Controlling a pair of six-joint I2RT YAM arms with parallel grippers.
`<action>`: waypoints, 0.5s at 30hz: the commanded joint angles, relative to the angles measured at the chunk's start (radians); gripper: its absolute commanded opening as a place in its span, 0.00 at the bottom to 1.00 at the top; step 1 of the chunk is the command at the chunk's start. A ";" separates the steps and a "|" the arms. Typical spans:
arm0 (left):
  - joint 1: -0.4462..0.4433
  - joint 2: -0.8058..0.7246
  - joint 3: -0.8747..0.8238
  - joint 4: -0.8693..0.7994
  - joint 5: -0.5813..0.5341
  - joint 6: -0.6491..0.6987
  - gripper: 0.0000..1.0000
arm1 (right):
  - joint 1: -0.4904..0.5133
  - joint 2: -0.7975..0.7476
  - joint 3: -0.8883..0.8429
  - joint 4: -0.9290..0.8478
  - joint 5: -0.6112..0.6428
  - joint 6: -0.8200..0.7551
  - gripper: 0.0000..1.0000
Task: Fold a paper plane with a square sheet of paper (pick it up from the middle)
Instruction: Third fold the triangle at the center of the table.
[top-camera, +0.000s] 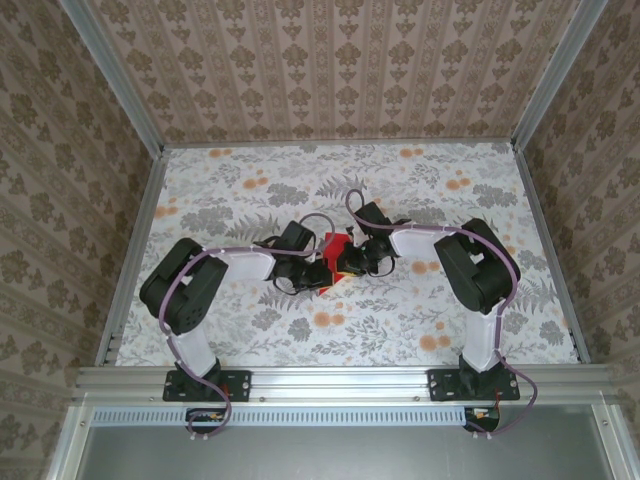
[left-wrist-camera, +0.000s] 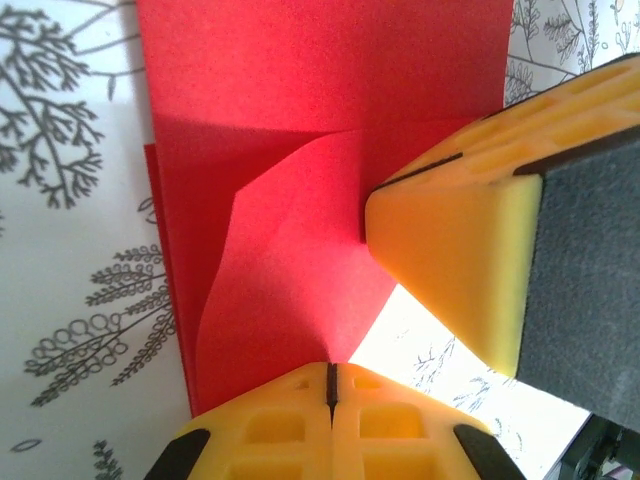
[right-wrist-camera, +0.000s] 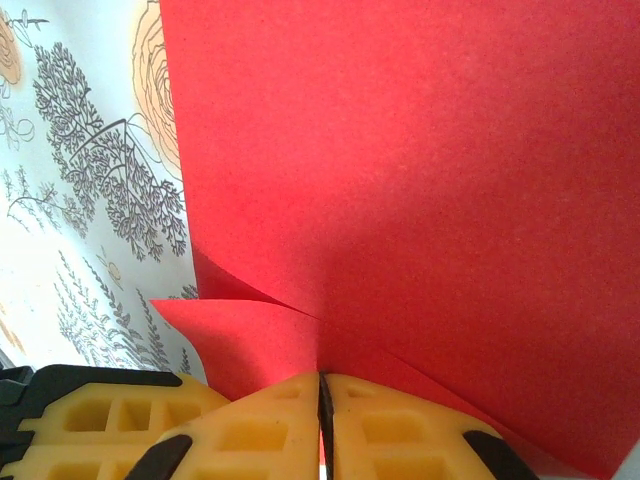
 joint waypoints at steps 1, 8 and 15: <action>-0.004 -0.005 -0.062 -0.179 0.007 0.043 0.00 | -0.010 0.077 -0.023 -0.114 0.122 -0.014 0.12; -0.004 -0.050 -0.104 -0.190 0.003 0.044 0.00 | -0.009 0.086 -0.018 -0.119 0.126 -0.016 0.12; -0.007 -0.079 -0.113 -0.243 -0.018 0.079 0.00 | -0.009 0.087 -0.016 -0.120 0.127 -0.015 0.12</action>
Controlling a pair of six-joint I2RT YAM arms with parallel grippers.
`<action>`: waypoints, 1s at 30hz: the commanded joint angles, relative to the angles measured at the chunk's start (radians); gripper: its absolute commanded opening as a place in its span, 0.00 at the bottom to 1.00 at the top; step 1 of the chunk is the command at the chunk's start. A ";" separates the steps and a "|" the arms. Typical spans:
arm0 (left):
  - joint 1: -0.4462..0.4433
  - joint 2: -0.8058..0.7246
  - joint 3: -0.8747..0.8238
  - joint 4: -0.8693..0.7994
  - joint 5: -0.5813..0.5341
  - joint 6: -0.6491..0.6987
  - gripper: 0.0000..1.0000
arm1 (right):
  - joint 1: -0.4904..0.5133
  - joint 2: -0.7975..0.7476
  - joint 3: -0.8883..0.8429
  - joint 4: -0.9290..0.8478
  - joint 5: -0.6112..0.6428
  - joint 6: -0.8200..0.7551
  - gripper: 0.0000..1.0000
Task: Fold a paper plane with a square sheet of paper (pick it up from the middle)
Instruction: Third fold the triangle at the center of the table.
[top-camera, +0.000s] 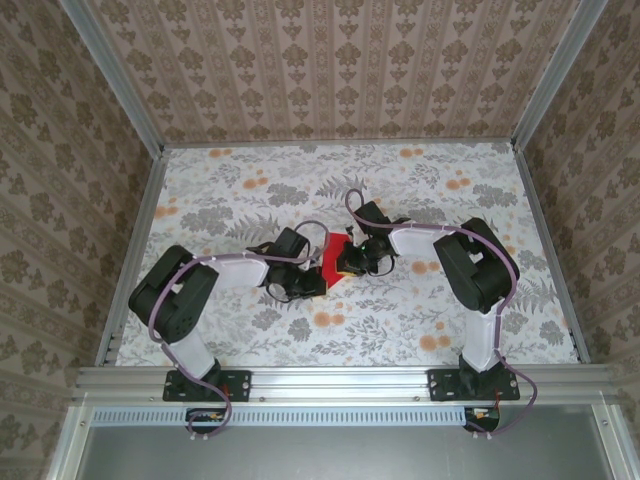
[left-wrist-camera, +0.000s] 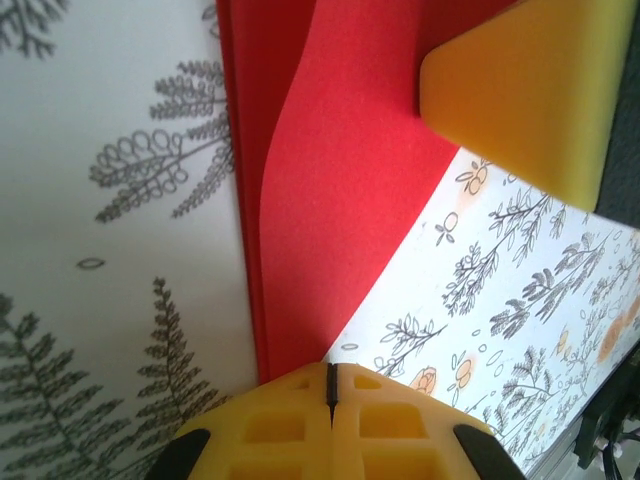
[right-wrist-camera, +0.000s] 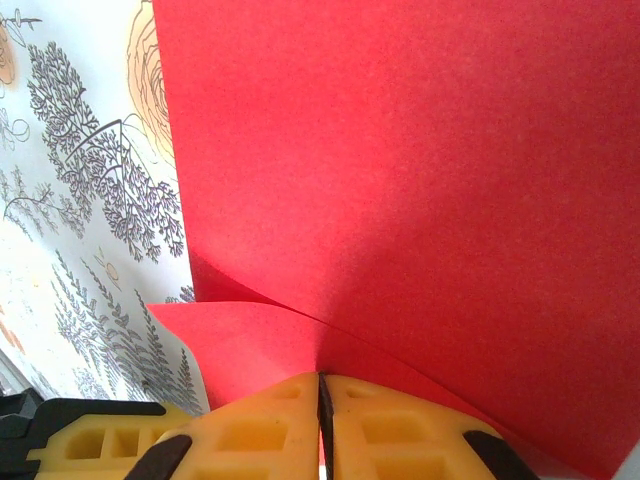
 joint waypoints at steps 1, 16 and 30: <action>-0.007 -0.006 -0.040 -0.191 -0.029 0.047 0.00 | -0.007 0.078 -0.028 -0.102 0.126 -0.015 0.12; 0.007 -0.109 0.117 -0.091 -0.158 -0.015 0.04 | -0.009 -0.163 -0.003 0.006 0.016 0.008 0.26; 0.009 0.076 0.208 -0.051 -0.281 -0.059 0.04 | -0.075 -0.201 -0.163 0.095 0.067 0.093 0.42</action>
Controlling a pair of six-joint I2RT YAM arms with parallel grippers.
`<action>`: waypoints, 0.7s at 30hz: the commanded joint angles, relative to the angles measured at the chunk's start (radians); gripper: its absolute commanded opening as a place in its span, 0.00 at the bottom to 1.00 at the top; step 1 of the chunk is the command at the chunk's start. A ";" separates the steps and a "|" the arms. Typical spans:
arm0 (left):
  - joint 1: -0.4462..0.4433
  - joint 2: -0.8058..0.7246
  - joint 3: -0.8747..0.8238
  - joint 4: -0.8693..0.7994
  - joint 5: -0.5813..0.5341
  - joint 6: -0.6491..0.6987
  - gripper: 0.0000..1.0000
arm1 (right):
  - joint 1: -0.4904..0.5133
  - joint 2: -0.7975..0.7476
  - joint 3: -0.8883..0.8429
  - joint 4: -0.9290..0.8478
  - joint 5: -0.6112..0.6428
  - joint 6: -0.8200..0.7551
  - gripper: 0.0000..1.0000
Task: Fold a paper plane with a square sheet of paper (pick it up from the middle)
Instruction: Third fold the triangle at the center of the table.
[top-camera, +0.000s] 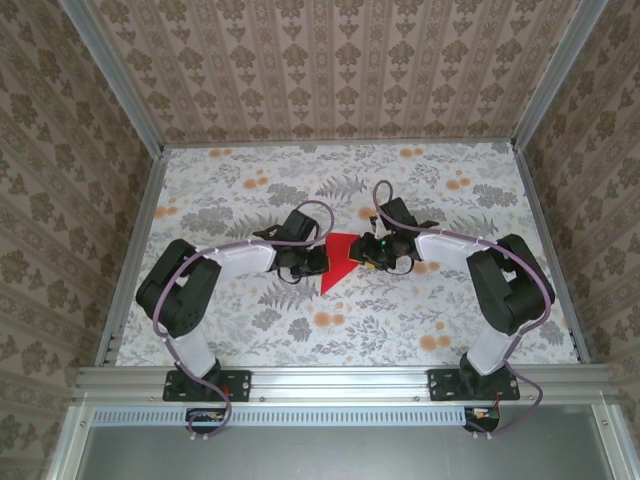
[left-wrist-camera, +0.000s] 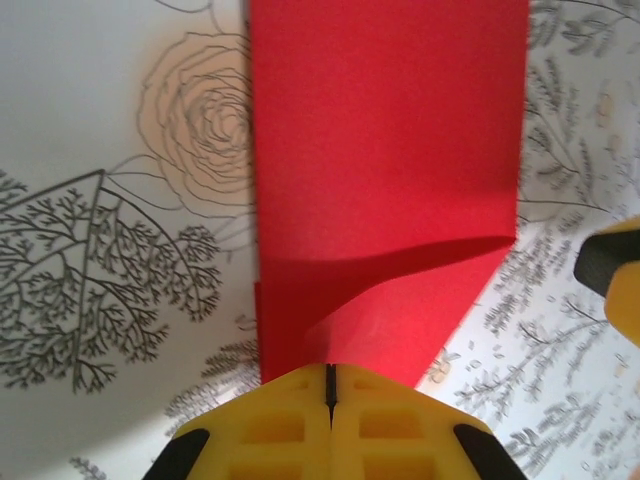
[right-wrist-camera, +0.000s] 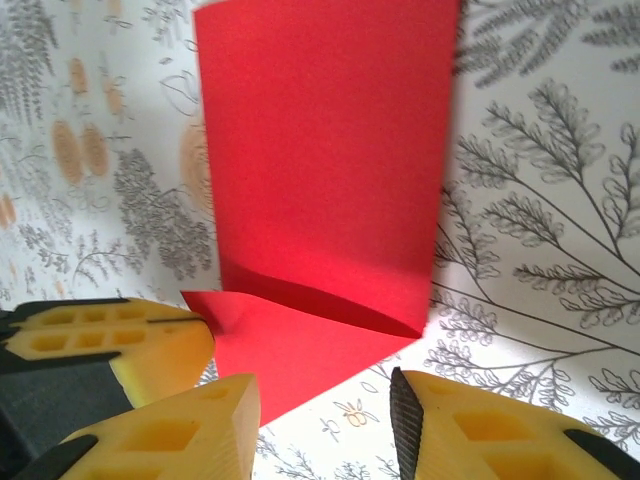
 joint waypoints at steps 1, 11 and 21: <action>0.008 0.020 0.024 -0.007 -0.050 -0.023 0.04 | 0.001 0.028 -0.006 0.023 -0.002 0.020 0.43; 0.011 0.017 0.016 -0.008 -0.044 -0.023 0.04 | 0.001 0.093 0.024 0.056 -0.082 0.022 0.44; 0.017 0.018 0.016 -0.008 -0.036 -0.023 0.04 | -0.001 0.111 0.007 0.165 -0.167 0.057 0.39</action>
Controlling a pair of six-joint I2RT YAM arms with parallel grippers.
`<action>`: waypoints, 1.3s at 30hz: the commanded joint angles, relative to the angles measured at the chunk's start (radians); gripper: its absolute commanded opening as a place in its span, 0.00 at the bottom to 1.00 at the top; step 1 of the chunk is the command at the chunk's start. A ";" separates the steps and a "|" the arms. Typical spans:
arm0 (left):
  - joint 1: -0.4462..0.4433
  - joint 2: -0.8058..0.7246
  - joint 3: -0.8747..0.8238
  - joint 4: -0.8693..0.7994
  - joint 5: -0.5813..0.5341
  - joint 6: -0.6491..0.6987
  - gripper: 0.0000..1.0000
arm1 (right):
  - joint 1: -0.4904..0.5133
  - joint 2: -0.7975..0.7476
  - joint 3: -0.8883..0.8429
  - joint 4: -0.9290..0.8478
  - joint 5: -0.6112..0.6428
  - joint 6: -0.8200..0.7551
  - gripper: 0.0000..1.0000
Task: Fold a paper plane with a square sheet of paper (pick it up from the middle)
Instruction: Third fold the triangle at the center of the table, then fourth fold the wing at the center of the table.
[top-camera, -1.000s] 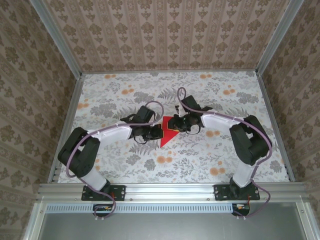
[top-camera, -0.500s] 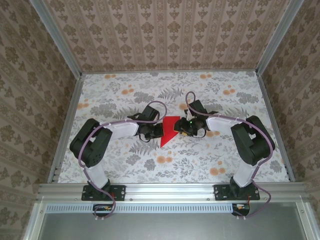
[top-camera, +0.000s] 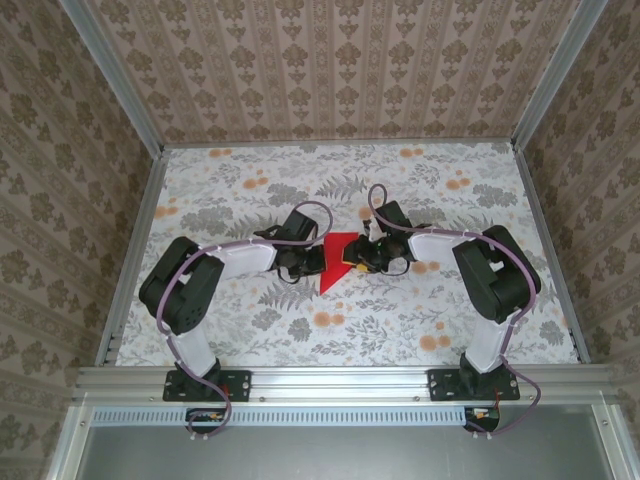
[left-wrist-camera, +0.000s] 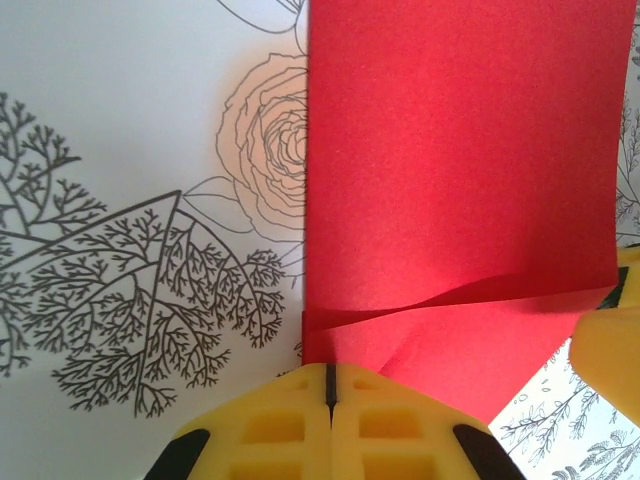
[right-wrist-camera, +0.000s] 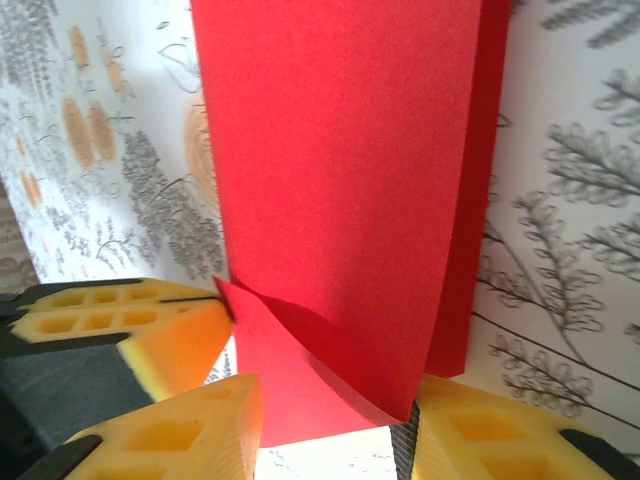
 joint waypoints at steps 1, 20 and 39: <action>0.007 0.001 0.015 -0.008 0.000 -0.012 0.04 | 0.001 0.020 0.005 0.051 -0.053 0.028 0.38; 0.034 -0.024 -0.012 -0.002 -0.001 -0.007 0.05 | 0.001 0.086 -0.026 0.218 -0.150 0.141 0.26; 0.036 -0.275 -0.048 -0.018 -0.070 0.159 0.44 | 0.003 -0.144 -0.089 0.160 0.078 0.261 0.00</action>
